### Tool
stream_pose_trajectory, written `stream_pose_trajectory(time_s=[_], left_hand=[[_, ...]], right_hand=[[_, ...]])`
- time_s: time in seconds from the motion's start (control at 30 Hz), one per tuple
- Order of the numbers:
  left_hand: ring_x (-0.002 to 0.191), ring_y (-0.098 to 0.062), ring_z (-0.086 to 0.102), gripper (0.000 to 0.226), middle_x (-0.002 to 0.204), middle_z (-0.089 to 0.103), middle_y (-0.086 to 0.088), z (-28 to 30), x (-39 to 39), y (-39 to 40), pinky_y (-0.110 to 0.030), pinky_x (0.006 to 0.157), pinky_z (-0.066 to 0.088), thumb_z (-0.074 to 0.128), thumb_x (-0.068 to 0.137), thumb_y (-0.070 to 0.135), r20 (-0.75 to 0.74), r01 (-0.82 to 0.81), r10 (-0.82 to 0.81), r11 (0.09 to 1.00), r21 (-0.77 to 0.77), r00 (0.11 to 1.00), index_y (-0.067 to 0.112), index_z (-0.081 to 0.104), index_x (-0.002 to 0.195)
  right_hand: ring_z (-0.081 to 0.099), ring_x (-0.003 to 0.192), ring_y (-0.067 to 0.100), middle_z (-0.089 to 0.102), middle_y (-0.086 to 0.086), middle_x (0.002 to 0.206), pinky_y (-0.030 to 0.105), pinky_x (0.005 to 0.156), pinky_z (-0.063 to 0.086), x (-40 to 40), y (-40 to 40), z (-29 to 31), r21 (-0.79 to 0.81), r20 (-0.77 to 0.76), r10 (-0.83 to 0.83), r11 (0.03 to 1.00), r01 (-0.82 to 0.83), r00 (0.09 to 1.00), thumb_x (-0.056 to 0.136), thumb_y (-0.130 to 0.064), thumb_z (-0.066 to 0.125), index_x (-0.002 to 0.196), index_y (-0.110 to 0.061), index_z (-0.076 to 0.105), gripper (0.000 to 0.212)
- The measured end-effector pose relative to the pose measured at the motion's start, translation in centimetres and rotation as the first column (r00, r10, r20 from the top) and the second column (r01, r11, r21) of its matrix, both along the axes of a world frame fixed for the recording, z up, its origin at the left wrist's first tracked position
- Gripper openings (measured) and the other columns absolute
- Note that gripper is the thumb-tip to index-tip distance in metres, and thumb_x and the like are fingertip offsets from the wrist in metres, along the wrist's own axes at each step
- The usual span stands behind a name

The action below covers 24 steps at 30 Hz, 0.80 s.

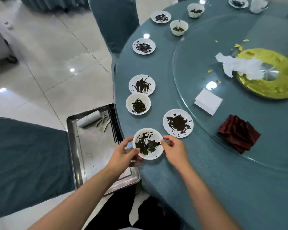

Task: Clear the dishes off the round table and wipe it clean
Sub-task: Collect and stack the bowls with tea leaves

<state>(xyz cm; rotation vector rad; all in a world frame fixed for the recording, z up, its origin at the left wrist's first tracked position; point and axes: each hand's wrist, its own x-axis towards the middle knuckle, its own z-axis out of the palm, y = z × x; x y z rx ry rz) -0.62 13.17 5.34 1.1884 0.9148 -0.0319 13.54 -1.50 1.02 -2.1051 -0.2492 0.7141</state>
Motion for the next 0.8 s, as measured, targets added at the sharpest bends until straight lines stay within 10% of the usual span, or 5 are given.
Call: stream_pose_trajectory(time_s=[0.2,0.47,0.8], left_hand=[[0.067,-0.023,0.068,0.040,0.082,0.074,-0.019,0.9,-1.4,5.6,-0.037,0.064,0.063,0.055,0.098,-0.004,0.028,-0.128,0.125,0.984,0.121,0.992,0.028,0.059,0.122],[0.071,-0.023,0.071,0.043,0.079,0.074,-0.013,-0.1,-3.0,11.6,-0.041,0.070,0.063,0.056,0.099,-0.001,-0.001,-0.180,0.182,0.975,0.129,0.983,0.030,0.056,0.129],[0.075,-0.022,0.070,0.046,0.091,0.073,-0.020,0.6,-6.6,13.3,-0.037,0.070,0.062,0.055,0.100,0.002,0.016,-0.261,0.261,0.957,0.126,0.965,0.032,0.055,0.134]], right_hand=[[0.067,0.076,0.012,0.072,-0.006,0.082,0.034,0.081,0.056,1.0,7.4,0.7,0.038,-0.029,0.120,0.992,-0.119,0.992,0.095,-0.034,0.065,0.097,-0.023,0.073,0.014],[0.072,0.085,0.024,0.071,0.000,0.104,0.048,0.086,0.057,6.2,15.1,-2.6,-0.090,-0.038,-0.164,0.983,0.160,0.986,0.077,-0.062,0.061,0.113,-0.032,0.052,0.047],[0.058,0.048,0.006,0.068,0.001,0.078,0.024,0.052,0.044,4.6,17.9,0.1,0.130,-0.136,-0.291,0.942,0.309,0.947,0.096,-0.011,0.060,0.108,-0.018,0.065,0.015]])
